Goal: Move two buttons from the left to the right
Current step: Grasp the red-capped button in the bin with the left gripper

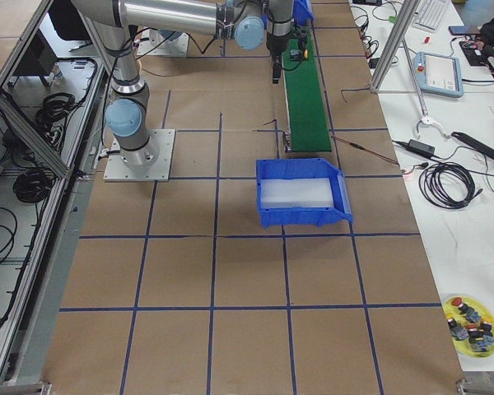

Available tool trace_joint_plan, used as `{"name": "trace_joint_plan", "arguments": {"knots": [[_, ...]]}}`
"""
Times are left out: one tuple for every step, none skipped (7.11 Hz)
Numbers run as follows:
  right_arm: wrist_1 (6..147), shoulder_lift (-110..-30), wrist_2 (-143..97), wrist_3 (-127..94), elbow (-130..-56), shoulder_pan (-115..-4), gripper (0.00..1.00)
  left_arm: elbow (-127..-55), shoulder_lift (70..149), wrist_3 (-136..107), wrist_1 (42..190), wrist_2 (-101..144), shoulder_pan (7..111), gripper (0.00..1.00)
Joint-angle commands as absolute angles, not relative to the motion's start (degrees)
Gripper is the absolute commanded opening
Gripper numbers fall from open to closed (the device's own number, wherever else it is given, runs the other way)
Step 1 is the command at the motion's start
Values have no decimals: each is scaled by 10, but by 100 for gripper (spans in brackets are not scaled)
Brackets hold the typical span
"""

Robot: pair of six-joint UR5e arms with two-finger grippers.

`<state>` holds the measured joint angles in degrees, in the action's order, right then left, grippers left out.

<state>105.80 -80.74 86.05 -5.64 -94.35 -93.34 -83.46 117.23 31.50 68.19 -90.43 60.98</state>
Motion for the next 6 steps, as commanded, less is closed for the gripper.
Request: {"name": "trace_joint_plan", "arguments": {"knots": [[1083,-781,859,-55,-937,-933,100,-838,1199,314,652,-904,610,100],[1098,-771,858,-55,-934,-933,100,-838,1215,314,638,-904,610,100],[1113,-763,858,-54,-933,-933,100,-838,1230,313,628,-905,610,100],[1117,-757,859,-53,-933,-933,100,-838,1238,312,627,-905,611,100],[1122,-751,859,-54,-933,-933,100,-838,1244,312,622,-906,611,100],[1126,-747,858,-56,-933,-933,100,-838,1255,314,614,-906,612,99]]}}
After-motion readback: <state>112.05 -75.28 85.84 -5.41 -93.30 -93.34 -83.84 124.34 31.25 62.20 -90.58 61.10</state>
